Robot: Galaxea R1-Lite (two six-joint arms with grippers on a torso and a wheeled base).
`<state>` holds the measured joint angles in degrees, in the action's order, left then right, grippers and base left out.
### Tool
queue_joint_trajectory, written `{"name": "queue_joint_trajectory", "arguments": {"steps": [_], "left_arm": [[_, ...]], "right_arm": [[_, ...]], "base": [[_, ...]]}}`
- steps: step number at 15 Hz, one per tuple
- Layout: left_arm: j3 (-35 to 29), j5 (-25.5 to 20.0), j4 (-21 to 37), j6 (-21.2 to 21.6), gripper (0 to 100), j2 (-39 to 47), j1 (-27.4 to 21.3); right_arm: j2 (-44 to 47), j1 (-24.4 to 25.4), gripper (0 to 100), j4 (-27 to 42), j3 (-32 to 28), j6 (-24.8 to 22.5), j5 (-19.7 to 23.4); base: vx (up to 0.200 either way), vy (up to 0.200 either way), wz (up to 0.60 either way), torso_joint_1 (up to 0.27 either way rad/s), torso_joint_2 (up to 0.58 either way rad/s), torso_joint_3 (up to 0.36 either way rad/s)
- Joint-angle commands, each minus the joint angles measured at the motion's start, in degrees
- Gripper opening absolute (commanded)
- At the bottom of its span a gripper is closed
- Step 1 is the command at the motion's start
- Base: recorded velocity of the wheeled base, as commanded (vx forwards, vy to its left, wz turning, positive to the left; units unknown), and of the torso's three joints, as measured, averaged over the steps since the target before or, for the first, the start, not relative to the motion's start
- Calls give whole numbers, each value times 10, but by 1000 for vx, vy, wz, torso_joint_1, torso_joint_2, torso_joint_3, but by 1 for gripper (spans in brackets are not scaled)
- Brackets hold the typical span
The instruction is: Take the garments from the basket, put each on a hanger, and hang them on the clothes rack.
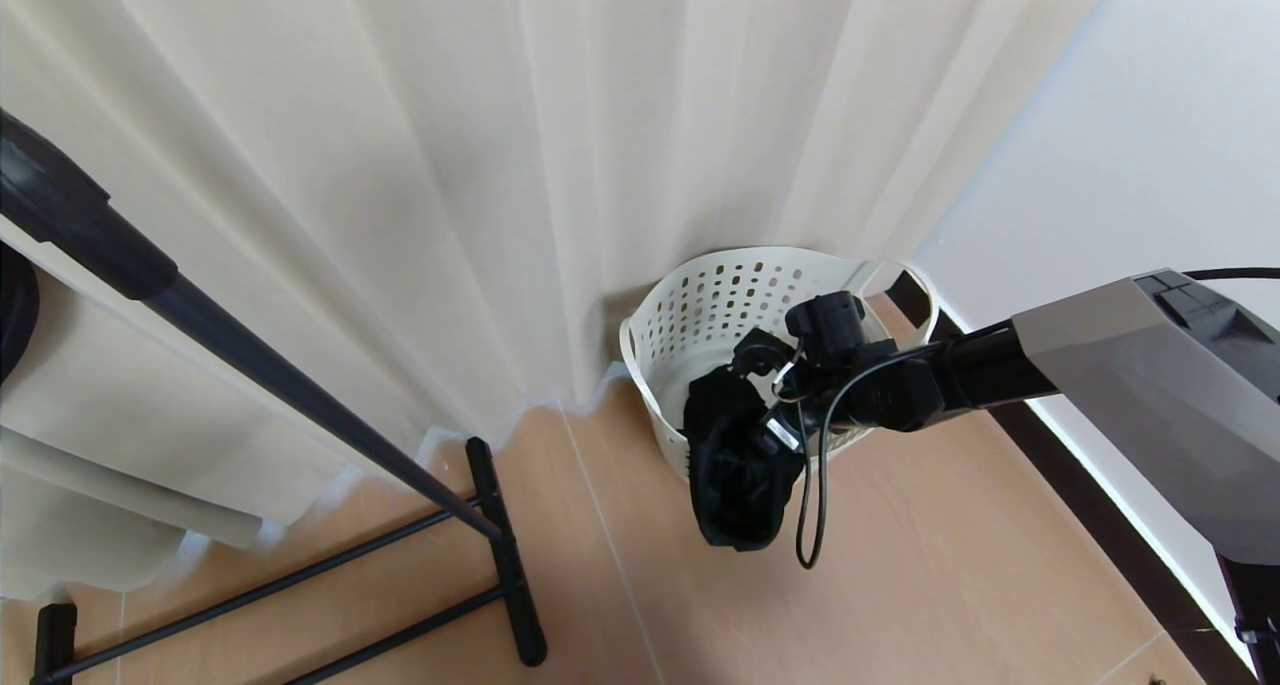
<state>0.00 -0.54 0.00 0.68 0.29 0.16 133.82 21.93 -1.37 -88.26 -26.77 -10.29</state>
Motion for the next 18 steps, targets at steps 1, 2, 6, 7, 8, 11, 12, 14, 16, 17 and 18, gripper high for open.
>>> {"name": "queue_joint_trajectory", "arguments": {"steps": [1,2,6,7,8,11,12,14,16,17,18], "left_arm": [[0,0,0,0,100,0,0],[0,0,-1,0,100,0,0],[0,0,-1,0,100,0,0],[0,0,0,0,100,0,0],[0,0,-1,0,100,0,0],[0,0,-1,0,100,0,0],[0,0,0,0,100,0,0],[0,0,-1,0,100,0,0],[0,0,-1,0,100,0,0],[0,0,-1,0,100,0,0],[0,0,0,0,100,0,0]], "right_arm": [[3,0,100,0,-2,0,0],[10,-1,100,0,-4,0,0],[18,-1,100,-2,-12,1,-1],[19,-1,100,-3,-15,1,-1],[21,-1,100,-3,-17,1,-1],[33,-1,100,-7,-31,3,-3],[39,-1,100,-7,-32,3,-4],[42,0,100,-7,-37,8,-4],[43,0,100,-7,-42,13,-4],[45,0,100,-8,-46,16,-4],[45,0,100,-7,-47,17,-4]], "base": [[0,0,0,0,0,0],[0,0,0,0,0,0],[0,0,0,0,0,0],[0,0,0,0,0,0],[0,0,0,0,0,0],[0,0,0,0,0,0],[0,0,0,0,0,0],[0,0,0,0,0,0],[0,0,0,0,0,0],[0,0,0,0,0,0],[0,0,0,0,0,0]]}}
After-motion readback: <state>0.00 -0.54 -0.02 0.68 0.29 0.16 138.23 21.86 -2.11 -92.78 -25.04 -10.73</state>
